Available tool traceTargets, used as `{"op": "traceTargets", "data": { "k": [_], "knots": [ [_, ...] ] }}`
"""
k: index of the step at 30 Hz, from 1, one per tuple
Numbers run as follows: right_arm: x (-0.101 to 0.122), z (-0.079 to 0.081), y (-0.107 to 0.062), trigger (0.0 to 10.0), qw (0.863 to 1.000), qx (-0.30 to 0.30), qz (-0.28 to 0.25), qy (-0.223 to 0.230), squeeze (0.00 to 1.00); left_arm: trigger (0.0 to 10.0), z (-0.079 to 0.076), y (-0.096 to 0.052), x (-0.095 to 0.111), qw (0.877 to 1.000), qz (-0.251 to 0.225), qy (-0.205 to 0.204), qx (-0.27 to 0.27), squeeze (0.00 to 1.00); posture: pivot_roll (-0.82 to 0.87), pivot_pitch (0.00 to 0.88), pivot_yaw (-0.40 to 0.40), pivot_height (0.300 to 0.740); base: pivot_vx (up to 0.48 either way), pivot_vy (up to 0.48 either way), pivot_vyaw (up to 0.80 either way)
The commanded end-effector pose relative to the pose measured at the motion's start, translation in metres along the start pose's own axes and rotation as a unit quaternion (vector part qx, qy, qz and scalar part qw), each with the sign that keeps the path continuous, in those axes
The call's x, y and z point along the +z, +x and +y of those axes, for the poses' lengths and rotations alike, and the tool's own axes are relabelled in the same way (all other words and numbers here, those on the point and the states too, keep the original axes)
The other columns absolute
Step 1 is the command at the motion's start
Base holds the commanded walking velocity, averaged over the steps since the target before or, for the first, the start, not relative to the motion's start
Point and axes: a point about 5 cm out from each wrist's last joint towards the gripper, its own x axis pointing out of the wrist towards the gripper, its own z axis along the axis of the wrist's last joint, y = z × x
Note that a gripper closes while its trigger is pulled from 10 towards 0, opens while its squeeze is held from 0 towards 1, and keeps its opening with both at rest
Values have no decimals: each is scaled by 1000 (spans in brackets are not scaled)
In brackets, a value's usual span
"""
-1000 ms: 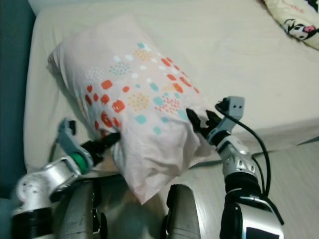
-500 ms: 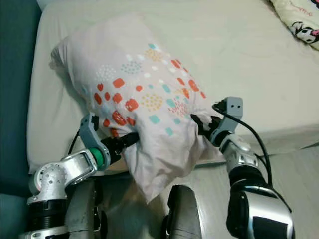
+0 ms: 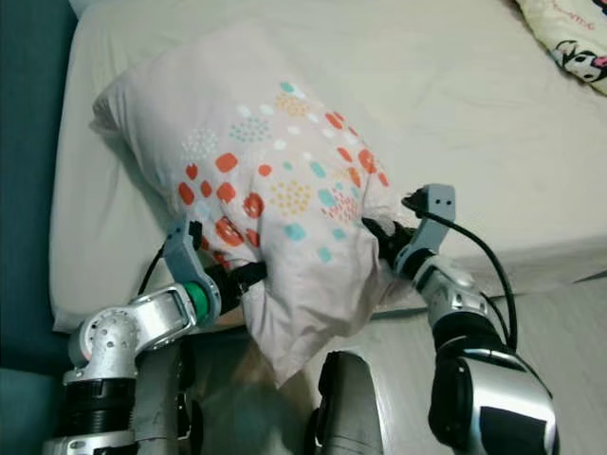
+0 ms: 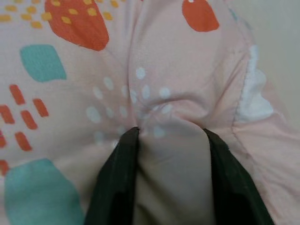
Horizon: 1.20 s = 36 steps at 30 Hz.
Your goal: Clean up the room
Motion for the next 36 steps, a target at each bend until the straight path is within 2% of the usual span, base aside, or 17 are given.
{"op": "traceTargets", "data": {
  "k": [1,9,10,11,13,16,19,23,24,28,29,30,32,33,34,35,36],
  "knots": [
    [-17,8,3,0,999,26,30,31,0,0,-17,13,-34,998,52,-30,-21,0,133,249,32,584,0,0,0],
    [-15,16,7,0,996,45,12,72,0,0,-10,12,-23,999,30,-27,7,0,132,247,26,584,0,0,0],
    [-15,17,8,0,995,48,7,84,0,0,-9,10,-17,999,18,-26,13,0,132,247,26,584,0,0,0],
    [-19,25,13,0,992,50,-5,115,0,0,-13,1,14,999,-47,6,19,0,141,239,18,584,0,0,0],
    [-21,28,15,0,991,50,-10,127,0,0,-16,-4,27,997,-74,23,19,0,143,238,17,584,0,0,0],
    [-16,45,28,0,981,55,-42,180,0,0,-31,-26,71,982,-163,93,13,0,164,227,9,584,0,0,0],
    [-15,49,30,0,980,56,-47,187,0,0,-33,-30,78,979,-176,106,13,0,164,227,9,584,0,0,0],
    [12,112,61,0,958,149,-81,229,0,0,-65,-84,143,919,-315,237,-1,0,215,200,-15,584,0,0,0],
    [12,112,61,0,958,149,-81,229,0,0,-65,-84,143,919,-315,237,-1,0,215,200,-15,584,0,0,0],
    [33,131,68,0,950,182,-106,231,0,0,-74,-99,153,892,-355,279,4,0,228,195,-29,584,0,0,0],
    [47,139,71,0,945,198,-122,232,0,0,-80,-104,156,877,-376,297,7,0,233,192,-39,584,0,0,0],
    [47,139,71,0,945,198,-122,232,0,0,-80,-104,156,877,-376,297,7,0,233,192,-39,584,0,0,0],
    [79,161,74,0,933,242,-151,217,0,0,-96,-119,162,834,-432,344,13,0,254,188,-63,584,0,0,0],
    [79,161,74,0,933,242,-151,217,0,0,-96,-119,162,834,-432,344,13,0,254,188,-63,584,0,0,0],
    [91,169,75,0,930,258,-159,210,0,0,-101,-124,163,817,-450,361,15,0,257,188,-66,584,0,0,0],
    [113,191,75,0,923,293,-171,181,0,0,-113,-139,162,772,-493,400,20,0,279,192,-84,584,0,0,0],
    [113,191,75,0,923,293,-171,181,0,0,-113,-139,162,772,-493,400,20,0,279,192,-84,584,0,0,0]
  ]
}}
